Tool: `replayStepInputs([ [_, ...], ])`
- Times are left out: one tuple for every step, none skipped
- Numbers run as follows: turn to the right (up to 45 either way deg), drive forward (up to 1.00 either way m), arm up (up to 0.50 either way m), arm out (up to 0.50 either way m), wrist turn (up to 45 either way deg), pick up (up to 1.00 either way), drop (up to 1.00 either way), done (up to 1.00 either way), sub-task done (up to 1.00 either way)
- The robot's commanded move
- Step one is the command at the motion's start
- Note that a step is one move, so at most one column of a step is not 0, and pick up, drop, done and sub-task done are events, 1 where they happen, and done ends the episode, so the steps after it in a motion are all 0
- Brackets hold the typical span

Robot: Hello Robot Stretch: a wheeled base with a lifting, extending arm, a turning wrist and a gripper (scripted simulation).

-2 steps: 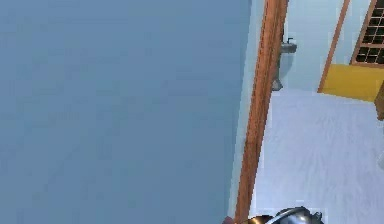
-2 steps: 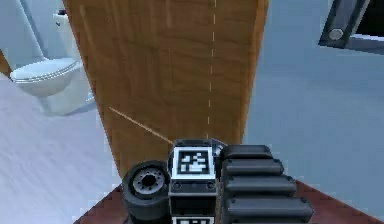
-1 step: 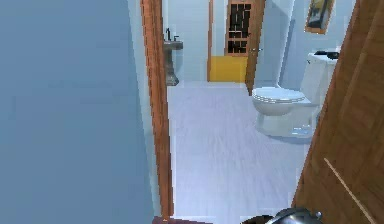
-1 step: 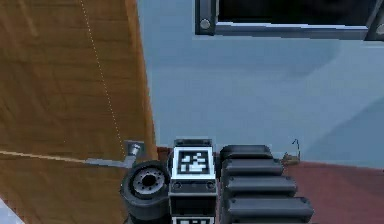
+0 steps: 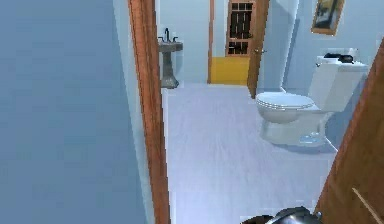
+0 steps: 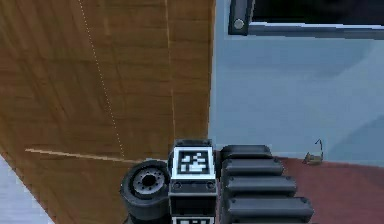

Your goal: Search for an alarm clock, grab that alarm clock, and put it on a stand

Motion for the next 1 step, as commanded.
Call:
replayStepInputs([
  [18.0, 0.00, 0.00, 0.00, 0.0, 0.00, 0.00, 0.00, 0.00],
])
